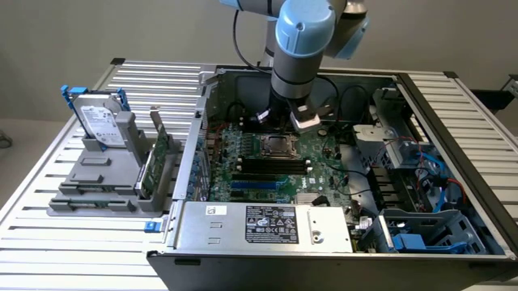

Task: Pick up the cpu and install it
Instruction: 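Install the first cpu locking lever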

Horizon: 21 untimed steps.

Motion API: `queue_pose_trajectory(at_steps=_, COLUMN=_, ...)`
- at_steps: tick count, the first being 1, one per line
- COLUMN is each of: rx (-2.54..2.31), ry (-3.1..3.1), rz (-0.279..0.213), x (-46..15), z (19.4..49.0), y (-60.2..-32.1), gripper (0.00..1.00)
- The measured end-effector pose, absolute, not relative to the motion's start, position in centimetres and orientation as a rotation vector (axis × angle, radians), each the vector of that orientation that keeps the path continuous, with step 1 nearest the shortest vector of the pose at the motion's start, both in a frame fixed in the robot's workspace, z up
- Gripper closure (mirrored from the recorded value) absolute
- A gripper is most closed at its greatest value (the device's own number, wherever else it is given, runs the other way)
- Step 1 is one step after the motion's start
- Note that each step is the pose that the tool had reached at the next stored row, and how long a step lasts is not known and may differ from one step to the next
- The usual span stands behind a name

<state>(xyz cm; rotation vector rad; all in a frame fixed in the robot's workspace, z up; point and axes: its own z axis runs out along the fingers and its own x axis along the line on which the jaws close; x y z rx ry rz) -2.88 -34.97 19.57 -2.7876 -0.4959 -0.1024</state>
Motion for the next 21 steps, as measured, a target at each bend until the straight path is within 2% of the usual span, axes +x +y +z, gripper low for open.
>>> queue_pose_trajectory(at_steps=21, rx=-2.799, ry=-0.496, rz=-0.087, x=-3.42, z=20.37, y=-34.97, gripper=0.89)
